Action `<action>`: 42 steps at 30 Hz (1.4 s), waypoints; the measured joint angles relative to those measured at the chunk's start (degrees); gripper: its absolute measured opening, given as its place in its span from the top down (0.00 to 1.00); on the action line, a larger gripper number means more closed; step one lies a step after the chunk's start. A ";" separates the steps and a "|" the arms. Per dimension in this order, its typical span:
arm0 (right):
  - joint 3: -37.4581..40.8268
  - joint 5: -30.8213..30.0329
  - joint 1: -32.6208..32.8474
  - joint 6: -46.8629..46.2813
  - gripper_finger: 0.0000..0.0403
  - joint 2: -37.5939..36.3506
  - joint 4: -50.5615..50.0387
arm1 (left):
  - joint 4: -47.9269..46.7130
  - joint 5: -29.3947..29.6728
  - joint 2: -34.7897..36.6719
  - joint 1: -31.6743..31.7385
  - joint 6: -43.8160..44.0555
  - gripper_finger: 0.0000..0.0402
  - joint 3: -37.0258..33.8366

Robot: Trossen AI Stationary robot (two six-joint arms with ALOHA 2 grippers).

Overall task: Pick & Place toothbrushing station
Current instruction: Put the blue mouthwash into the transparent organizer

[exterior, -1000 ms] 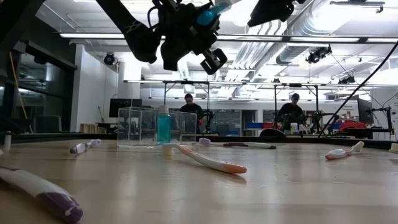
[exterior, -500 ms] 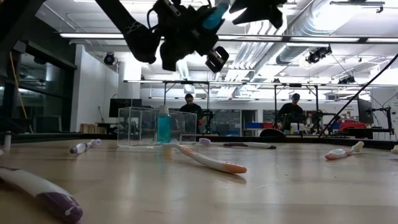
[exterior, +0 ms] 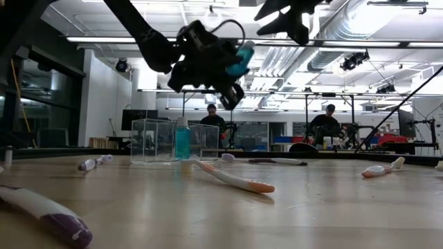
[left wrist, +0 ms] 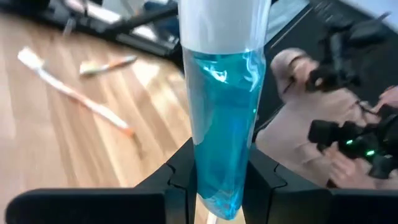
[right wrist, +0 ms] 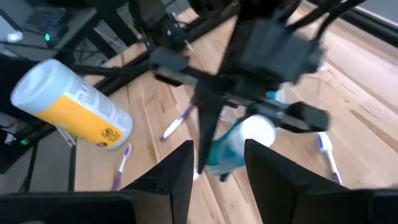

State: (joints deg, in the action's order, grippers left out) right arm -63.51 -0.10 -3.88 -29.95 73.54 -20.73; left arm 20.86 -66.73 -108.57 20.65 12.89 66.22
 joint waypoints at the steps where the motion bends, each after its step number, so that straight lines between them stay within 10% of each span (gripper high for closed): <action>1: 0.00 0.33 -0.58 0.34 0.67 0.00 -0.58 | -2.33 0.78 0.00 -0.52 -2.12 0.82 0.00; 11: 0.00 4.13 -2.60 3.19 0.66 0.00 -5.32 | -8.64 3.65 1.01 -4.54 -7.03 0.82 -0.02; 20: 0.00 4.95 -1.30 3.24 0.67 0.00 -5.14 | -19.78 19.77 6.33 -8.94 -16.97 0.82 0.02; 42: 0.02 4.84 4.00 10.90 0.66 6.78 -0.58 | -19.56 21.88 7.87 -10.01 -11.20 0.81 0.04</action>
State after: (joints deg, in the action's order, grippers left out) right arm -63.48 4.74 0.12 -19.05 80.31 -21.32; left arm 1.30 -44.85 -100.71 10.63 1.69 66.26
